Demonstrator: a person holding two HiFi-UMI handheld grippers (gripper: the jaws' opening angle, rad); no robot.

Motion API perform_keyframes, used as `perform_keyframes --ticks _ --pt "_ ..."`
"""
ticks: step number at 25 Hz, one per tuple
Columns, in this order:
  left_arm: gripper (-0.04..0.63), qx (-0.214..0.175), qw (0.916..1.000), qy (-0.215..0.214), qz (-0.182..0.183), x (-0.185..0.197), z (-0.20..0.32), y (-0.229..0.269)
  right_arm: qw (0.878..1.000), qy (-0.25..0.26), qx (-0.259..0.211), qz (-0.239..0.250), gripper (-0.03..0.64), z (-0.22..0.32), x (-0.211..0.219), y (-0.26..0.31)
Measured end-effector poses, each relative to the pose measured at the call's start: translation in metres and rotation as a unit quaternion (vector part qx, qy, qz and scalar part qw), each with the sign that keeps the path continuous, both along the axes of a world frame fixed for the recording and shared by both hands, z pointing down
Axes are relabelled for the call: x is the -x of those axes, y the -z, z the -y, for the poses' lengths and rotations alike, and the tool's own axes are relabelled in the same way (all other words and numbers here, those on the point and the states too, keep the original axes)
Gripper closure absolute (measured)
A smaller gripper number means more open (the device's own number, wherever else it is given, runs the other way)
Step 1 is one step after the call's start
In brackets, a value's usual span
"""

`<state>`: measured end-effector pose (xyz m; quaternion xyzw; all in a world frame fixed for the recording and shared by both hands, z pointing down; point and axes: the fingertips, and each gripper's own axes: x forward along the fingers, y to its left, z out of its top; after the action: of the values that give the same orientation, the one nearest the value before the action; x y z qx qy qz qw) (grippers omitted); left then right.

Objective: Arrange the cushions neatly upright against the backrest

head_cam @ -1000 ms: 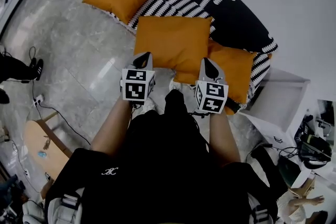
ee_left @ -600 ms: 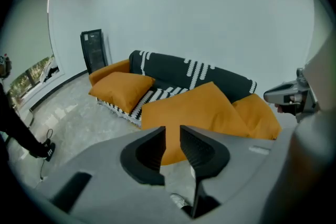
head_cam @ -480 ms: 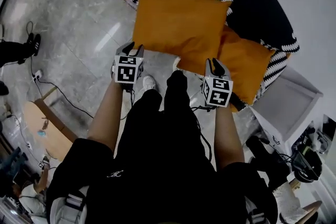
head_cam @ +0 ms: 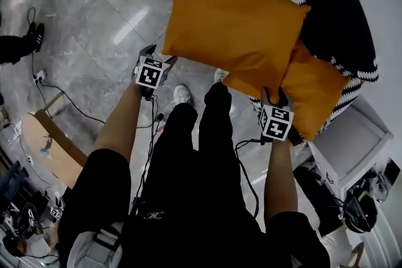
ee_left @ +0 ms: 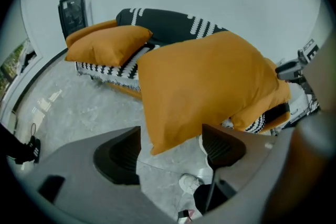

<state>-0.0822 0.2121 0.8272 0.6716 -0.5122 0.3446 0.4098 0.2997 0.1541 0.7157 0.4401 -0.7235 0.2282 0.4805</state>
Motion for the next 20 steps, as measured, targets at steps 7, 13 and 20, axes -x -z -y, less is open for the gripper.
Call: perform_keyframes --ticks 7,13,20 --pt "0.234 0.097 0.9950 0.021 -0.009 0.015 -0.035 -0.096 0.998 0.022 0.022 -0.056 0.336 -0.017 -0.025 -0.034" --pt "0.313 0.063 0.9977 0.023 -0.010 0.022 -0.022 -0.116 0.998 0.014 0.012 -0.057 0.342 -0.011 -0.023 -0.042" --pt "0.572 0.034 0.9970 -0.068 0.012 -0.001 -0.008 -0.132 0.998 0.022 0.018 -0.054 0.412 -0.010 -0.023 -0.053"
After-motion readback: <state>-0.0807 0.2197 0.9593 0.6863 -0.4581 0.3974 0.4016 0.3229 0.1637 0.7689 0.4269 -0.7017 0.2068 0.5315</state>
